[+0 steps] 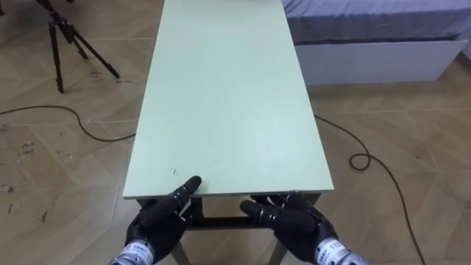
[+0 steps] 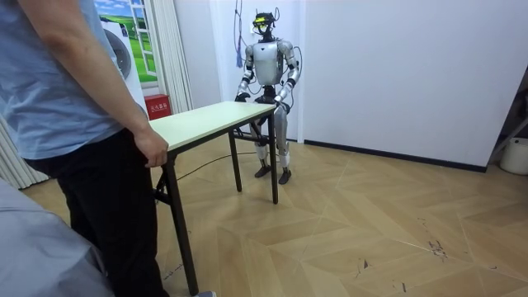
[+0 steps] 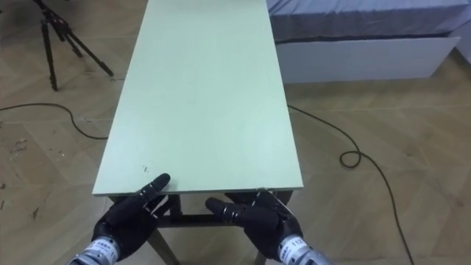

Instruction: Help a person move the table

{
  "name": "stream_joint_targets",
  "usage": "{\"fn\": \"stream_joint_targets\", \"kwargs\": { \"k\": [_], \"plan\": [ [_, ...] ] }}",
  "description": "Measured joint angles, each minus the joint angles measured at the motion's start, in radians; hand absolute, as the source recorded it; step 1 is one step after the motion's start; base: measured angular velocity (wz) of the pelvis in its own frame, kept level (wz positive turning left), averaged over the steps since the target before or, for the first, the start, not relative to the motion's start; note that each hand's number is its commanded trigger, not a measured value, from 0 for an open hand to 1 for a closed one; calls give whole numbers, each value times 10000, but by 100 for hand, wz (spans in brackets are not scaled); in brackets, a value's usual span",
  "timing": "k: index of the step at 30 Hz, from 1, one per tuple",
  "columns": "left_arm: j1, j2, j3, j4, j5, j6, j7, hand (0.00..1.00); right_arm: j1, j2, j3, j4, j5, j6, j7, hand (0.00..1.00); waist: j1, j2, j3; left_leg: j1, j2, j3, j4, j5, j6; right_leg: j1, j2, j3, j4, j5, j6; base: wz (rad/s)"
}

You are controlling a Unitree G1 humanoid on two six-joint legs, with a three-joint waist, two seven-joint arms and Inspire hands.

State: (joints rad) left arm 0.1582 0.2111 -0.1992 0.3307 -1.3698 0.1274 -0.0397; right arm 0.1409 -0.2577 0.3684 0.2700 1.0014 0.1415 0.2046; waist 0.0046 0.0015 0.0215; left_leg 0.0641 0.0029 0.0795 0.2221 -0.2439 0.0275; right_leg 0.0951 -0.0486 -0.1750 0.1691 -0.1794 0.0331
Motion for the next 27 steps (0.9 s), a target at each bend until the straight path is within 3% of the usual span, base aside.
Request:
{"fn": "stream_joint_targets", "kwargs": {
  "k": [11, 18, 27],
  "plan": [
    [-81, -132, 142, 67, -432, 256, 330, 0, 15, 283, -367, 1, 336, 359, -442, 0, 77, -19, -16, 133, 3, 39, -18, 5, -6, 108, 3, 40, 0, 11, -17, 0],
    [-87, -240, 159, 224, -523, 252, 301, 0, 31, 308, -370, 1, 2286, 404, -618, 0, 49, 92, -59, 57, -5, 1, 8, 9, 0, 73, -11, -21, 2, 13, -19, 0],
    [-73, -477, 234, 479, -527, 204, 283, 0, 33, 441, -399, 1, 3872, 372, -759, 0, 67, 238, -58, -7, -1, 7, 39, 30, 1, 27, -5, -25, 17, 17, -27, 0]
  ]
}}
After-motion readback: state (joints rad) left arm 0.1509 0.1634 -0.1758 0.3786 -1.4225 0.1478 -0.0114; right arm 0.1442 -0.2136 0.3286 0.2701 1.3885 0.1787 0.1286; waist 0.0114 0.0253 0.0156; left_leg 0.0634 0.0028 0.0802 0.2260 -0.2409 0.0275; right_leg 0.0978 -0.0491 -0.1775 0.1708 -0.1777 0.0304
